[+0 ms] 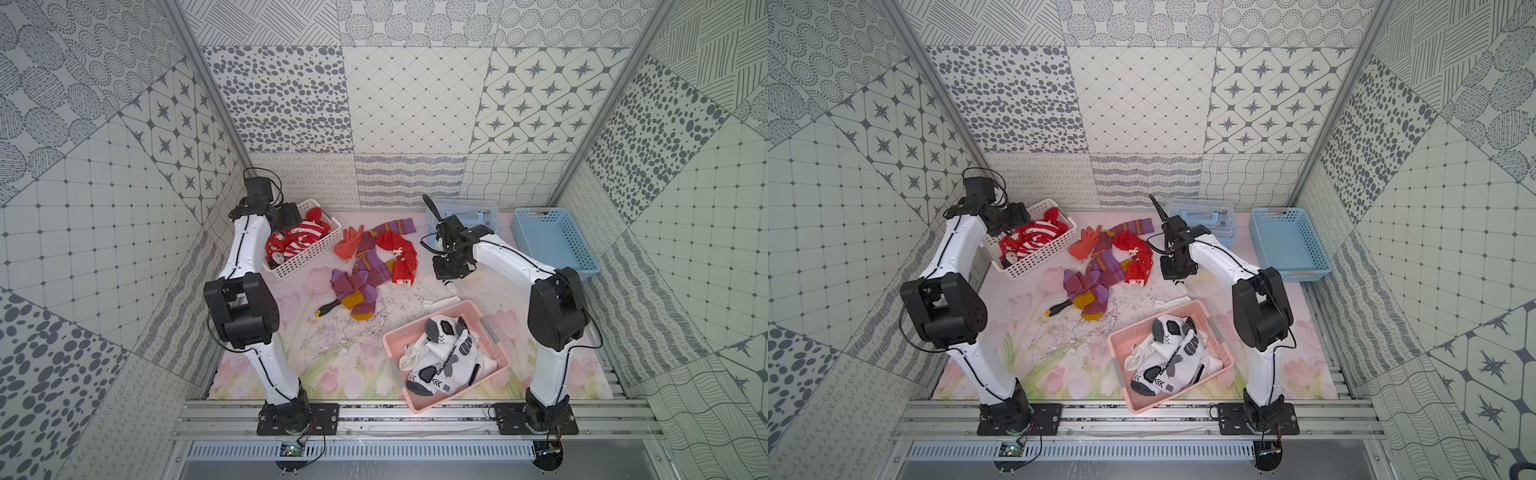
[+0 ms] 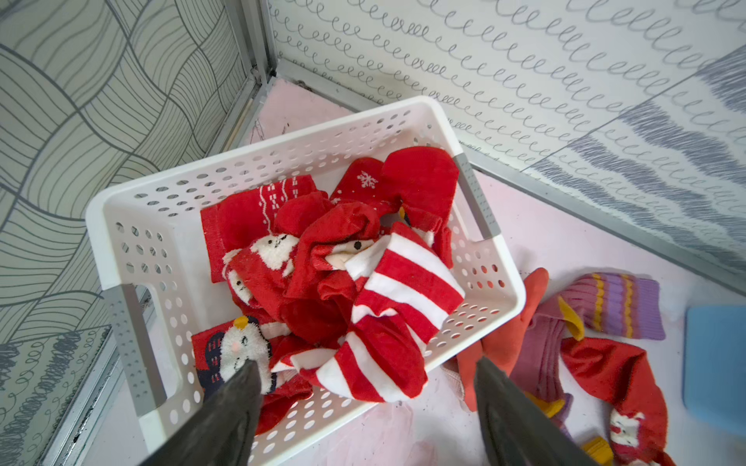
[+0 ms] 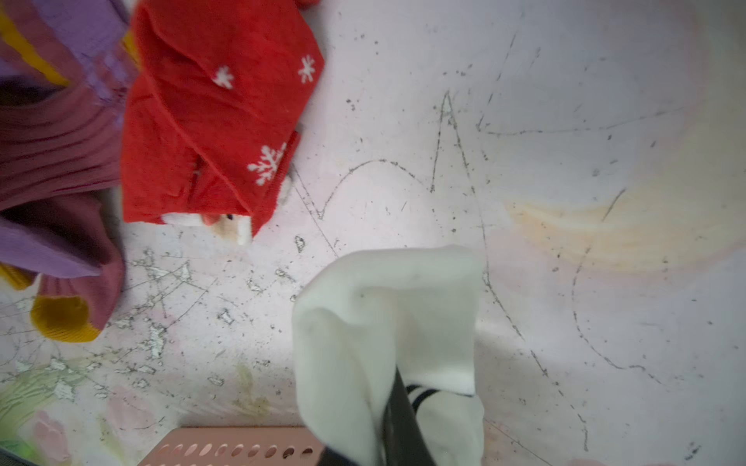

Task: Sort the socks into the basket by color
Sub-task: Pick up the sock from the center of the board.

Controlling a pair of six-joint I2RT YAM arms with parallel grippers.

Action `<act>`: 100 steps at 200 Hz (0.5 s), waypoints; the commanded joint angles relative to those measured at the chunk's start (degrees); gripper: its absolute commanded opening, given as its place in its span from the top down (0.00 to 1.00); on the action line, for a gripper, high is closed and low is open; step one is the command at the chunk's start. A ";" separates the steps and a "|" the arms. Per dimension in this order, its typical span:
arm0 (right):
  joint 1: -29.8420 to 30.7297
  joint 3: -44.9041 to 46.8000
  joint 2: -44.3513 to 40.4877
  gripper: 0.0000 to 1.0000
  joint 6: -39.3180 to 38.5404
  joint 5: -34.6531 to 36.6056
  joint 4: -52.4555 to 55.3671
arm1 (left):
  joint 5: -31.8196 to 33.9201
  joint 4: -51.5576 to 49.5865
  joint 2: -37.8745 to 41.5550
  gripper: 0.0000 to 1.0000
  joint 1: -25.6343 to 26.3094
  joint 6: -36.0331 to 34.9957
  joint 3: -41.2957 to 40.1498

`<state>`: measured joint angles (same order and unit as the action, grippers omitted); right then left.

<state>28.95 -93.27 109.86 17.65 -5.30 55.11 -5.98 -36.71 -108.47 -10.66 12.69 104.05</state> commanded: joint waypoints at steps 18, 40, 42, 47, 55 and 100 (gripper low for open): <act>1.55 -2.35 -6.52 1.00 1.41 -1.19 1.14 | -4.87 0.40 5.47 0.18 1.87 1.50 -2.09; 2.43 -2.57 -9.89 1.00 1.69 -3.47 1.77 | -5.53 0.41 7.89 0.19 4.10 2.07 -4.68; 2.54 -2.60 -10.16 1.00 1.69 -3.68 1.91 | -5.60 0.43 8.09 0.19 4.31 2.14 -4.94; 2.85 -2.70 -10.84 1.00 1.54 -4.34 2.43 | -5.83 0.49 8.62 0.19 4.89 2.32 -5.58; 3.52 -2.70 -11.84 1.00 1.19 -5.75 3.39 | -6.38 0.59 9.36 0.19 5.96 2.51 -6.55; 10.21 1.57 -16.92 1.00 0.84 -11.52 9.13 | -8.23 0.17 12.04 0.19 10.75 3.28 -11.27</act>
<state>35.51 -93.95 95.81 18.70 -12.67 60.12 -10.50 -36.62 -98.83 -2.76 14.46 96.01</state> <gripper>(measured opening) 0.088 0.808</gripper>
